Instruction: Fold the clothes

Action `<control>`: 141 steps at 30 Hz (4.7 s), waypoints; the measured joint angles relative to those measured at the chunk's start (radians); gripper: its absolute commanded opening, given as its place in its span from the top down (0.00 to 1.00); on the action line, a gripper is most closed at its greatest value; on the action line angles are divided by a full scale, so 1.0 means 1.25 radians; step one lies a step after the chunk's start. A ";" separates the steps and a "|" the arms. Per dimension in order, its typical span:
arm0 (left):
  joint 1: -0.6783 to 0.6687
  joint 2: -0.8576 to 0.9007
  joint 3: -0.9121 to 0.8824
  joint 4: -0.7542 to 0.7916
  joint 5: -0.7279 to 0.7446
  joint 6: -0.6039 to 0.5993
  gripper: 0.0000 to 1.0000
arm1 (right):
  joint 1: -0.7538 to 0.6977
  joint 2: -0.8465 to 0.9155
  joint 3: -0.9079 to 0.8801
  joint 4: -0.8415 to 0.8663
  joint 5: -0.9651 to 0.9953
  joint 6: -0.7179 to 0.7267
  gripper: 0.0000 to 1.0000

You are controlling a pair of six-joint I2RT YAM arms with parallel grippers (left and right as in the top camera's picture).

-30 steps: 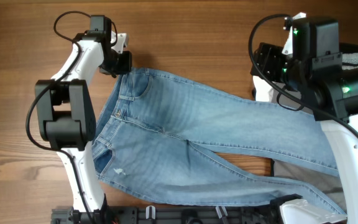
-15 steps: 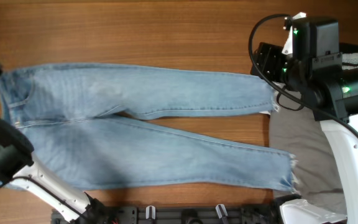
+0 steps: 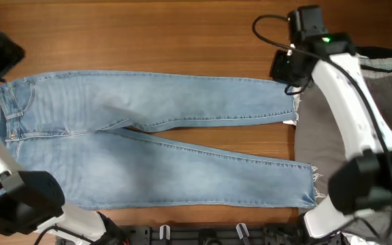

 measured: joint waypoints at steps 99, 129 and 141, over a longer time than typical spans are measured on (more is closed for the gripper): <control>0.511 0.072 -0.683 0.461 -0.251 -0.091 0.96 | -0.204 -0.276 -0.550 -0.038 -0.170 0.094 0.42; 0.517 0.075 -0.647 0.412 -0.210 -0.096 0.96 | -0.204 -0.314 -0.605 0.005 -0.213 0.135 0.96; 0.517 0.063 -0.639 0.367 -0.189 -0.096 0.96 | -0.047 -0.182 -0.656 0.195 -0.266 0.161 0.96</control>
